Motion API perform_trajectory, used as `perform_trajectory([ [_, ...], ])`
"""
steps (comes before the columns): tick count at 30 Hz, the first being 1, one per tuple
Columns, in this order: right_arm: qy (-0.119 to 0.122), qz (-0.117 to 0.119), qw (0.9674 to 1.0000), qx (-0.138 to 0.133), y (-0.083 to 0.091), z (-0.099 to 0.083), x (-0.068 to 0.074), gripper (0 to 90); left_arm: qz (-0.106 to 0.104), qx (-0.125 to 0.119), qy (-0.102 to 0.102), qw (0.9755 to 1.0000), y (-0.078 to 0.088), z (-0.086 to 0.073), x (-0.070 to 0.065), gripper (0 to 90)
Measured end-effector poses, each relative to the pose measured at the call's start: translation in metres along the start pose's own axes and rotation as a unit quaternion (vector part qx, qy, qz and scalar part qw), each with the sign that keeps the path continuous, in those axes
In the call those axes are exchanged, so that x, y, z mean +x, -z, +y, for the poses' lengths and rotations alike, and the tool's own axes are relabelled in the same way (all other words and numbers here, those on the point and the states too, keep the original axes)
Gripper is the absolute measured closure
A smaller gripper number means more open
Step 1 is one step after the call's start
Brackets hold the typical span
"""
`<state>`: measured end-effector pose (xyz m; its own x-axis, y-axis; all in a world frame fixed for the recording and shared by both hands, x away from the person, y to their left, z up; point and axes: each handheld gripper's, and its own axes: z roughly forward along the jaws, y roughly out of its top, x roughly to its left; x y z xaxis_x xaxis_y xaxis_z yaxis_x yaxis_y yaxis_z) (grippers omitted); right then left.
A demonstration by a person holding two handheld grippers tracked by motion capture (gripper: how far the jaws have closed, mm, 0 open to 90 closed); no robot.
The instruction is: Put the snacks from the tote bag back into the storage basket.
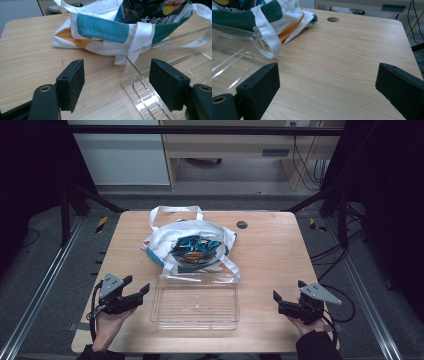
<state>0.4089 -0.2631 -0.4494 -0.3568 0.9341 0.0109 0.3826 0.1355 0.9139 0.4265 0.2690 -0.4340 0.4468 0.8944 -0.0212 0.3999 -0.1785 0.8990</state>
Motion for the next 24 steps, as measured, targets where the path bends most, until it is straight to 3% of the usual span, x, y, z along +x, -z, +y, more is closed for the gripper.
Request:
perform_trajectory([
  [24, 0.004, 0.008, 1.0000, -0.005, 0.0016, 0.0015, 0.0013, 4.9, -0.010, -0.006, -0.004, 0.9999, -0.0024, 0.0078, -0.0083, 28.2],
])
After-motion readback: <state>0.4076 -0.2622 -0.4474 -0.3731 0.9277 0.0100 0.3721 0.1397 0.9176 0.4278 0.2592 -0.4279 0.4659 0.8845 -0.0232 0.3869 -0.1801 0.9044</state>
